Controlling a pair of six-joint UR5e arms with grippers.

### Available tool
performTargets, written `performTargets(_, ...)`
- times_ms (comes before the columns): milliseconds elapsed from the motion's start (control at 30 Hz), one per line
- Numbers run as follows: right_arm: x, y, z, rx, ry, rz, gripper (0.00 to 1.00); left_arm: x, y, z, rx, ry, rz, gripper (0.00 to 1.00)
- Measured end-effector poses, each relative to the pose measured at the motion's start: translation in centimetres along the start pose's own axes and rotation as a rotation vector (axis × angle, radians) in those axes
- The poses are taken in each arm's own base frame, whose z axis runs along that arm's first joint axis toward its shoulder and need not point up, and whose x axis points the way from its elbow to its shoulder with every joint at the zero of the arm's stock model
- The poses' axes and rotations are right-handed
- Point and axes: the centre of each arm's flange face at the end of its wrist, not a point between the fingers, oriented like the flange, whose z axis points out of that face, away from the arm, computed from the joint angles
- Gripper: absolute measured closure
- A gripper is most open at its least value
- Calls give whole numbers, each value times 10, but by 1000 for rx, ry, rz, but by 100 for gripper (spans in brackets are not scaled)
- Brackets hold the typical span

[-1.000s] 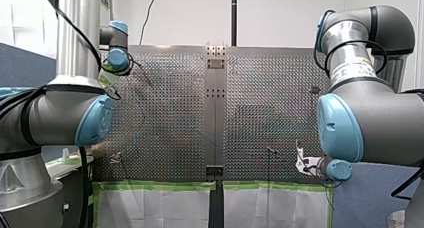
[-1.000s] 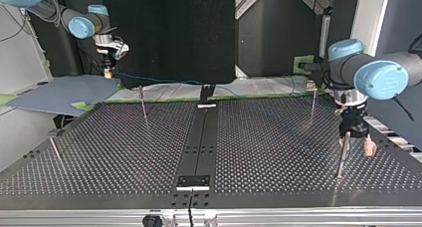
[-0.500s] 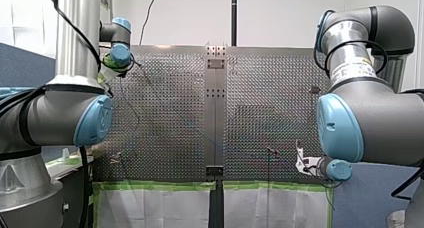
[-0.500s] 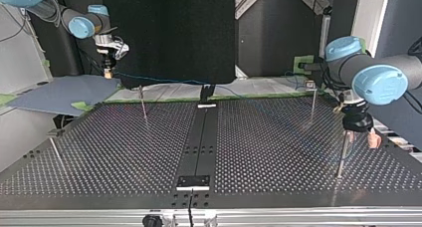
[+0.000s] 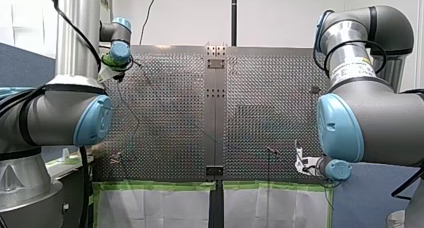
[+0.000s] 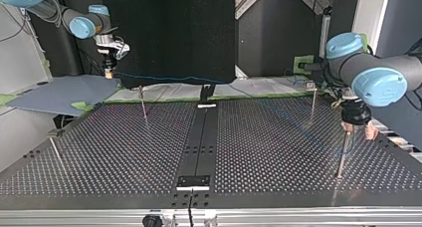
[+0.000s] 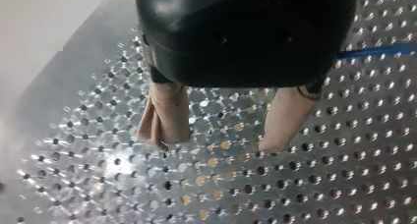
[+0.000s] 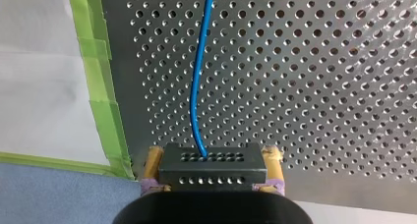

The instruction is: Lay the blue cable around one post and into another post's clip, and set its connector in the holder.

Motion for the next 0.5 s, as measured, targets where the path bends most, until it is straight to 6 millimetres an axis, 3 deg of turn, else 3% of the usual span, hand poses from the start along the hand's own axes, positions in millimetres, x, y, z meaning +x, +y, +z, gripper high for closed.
performTargets(500,0,-5,0,8,0,-4,72,12,-3,-12,35,161,-110,0)
